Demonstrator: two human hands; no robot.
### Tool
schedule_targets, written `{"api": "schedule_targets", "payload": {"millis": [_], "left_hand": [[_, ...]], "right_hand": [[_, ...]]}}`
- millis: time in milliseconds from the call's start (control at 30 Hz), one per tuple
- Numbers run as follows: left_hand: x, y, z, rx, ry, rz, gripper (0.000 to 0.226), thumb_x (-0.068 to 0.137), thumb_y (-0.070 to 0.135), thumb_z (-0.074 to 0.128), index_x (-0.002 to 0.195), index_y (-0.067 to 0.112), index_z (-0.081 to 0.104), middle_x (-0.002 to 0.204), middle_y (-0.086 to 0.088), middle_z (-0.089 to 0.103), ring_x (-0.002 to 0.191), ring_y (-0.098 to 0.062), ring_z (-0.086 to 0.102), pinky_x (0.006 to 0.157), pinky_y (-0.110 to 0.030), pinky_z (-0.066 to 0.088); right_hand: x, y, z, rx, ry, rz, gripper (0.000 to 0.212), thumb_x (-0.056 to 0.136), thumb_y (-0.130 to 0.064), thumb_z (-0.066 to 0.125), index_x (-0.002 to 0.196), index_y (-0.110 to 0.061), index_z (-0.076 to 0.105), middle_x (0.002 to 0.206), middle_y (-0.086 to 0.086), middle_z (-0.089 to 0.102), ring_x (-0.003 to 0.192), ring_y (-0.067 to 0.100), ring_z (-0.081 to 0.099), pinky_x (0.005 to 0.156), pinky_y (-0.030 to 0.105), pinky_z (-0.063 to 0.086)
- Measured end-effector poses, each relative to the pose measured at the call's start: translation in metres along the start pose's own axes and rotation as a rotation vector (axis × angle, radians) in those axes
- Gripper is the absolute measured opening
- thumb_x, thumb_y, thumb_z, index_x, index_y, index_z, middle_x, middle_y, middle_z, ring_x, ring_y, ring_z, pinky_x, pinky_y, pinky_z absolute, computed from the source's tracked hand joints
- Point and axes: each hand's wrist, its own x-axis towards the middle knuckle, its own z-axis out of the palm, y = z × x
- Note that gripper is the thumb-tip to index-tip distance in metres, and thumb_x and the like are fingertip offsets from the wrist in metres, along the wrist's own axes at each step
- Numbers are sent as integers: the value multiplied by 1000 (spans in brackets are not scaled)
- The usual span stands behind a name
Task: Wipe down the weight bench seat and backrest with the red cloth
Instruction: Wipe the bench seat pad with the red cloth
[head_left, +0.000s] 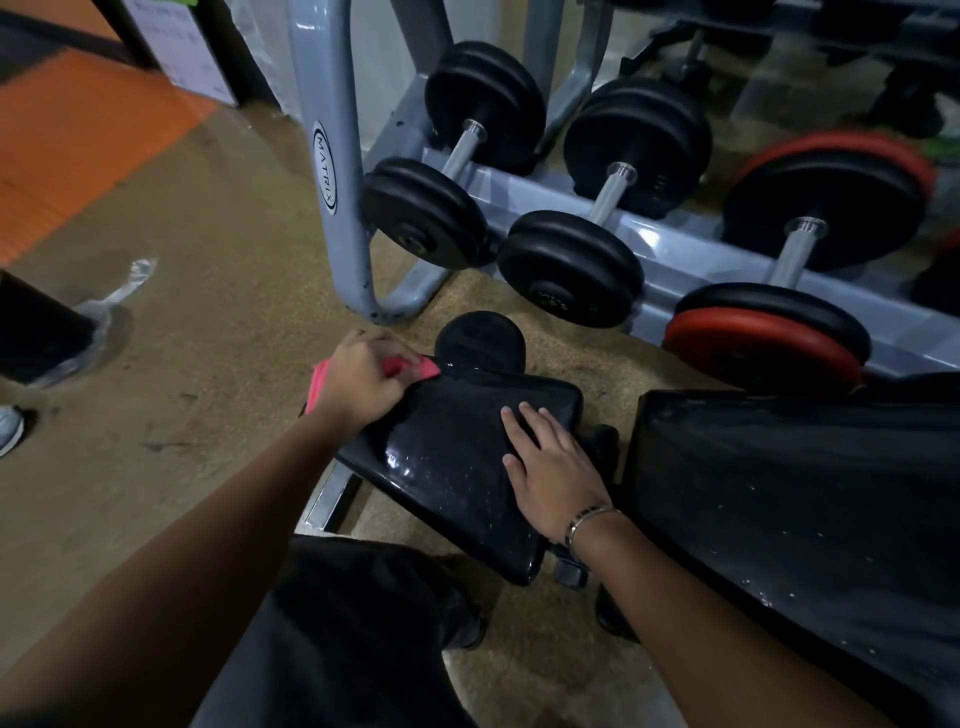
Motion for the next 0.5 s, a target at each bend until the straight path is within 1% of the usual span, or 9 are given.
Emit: {"api": "schedule_targets", "payload": {"millis": [33,67,167,233,333,367,433,500], "left_hand": [[-3,-8,-1,-22,-4,49,15,87,48,68,99,41,74,103,23,61,105,-16,51,89,-44,49],[-3,-14,-2,-37,2,53,16,88,46,67,103,43,74,104,22,61,105,-18,52,90,-43,48],[4,-9,2,28,90,-44,19,94,39,65,109,40,75,111,11,66,104,-24,51,88,-39,45],[3,3,8,56,123,-40,18,94,34,65,107,39,76,111,7,67,101,-24,51,87,-37,41],[-11,6,6,23,38,90,14,92,33,71,102,40,78,106,12,63,101,-15,48,83,-31,35],[-14,3,3,10,12,111,14,91,34,72,102,40,78,106,14,62,103,-14,49,83,-31,35],[-12,-2,-2,-8,18,81,12,89,36,74,100,40,78,104,15,61,103,-14,49,85,-34,37],[-6,1,2,29,67,5,13,91,37,70,102,40,77,104,12,61,101,-17,47,84,-35,35]], "right_hand": [[0,0,-1,-1,-1,-1,58,110,-40,25,162,-32,1,171,-8,0,158,15,-3,128,36,11],[1,0,-1,-1,-1,-1,58,110,-40,25,162,-32,1,171,-8,0,158,15,-3,128,36,11],[1,-1,-2,10,-4,2,58,110,-40,25,162,-32,1,171,-8,0,158,15,-4,129,37,10],[0,-2,-1,6,-3,5,58,110,-40,24,162,-32,1,171,-8,-1,158,16,-4,129,37,10],[-1,-1,-1,3,-4,7,58,110,-40,23,162,-32,1,171,-8,-1,158,16,-4,129,38,9],[-1,-1,-1,-1,-3,4,58,110,-40,23,162,-32,1,171,-8,-1,158,16,-4,129,38,9],[-1,-1,-1,1,-4,4,58,110,-40,24,162,-32,1,171,-8,0,158,16,-4,129,38,10],[1,-1,-2,14,-6,2,58,110,-40,25,162,-32,2,171,-8,0,158,16,-3,129,38,10]]}}
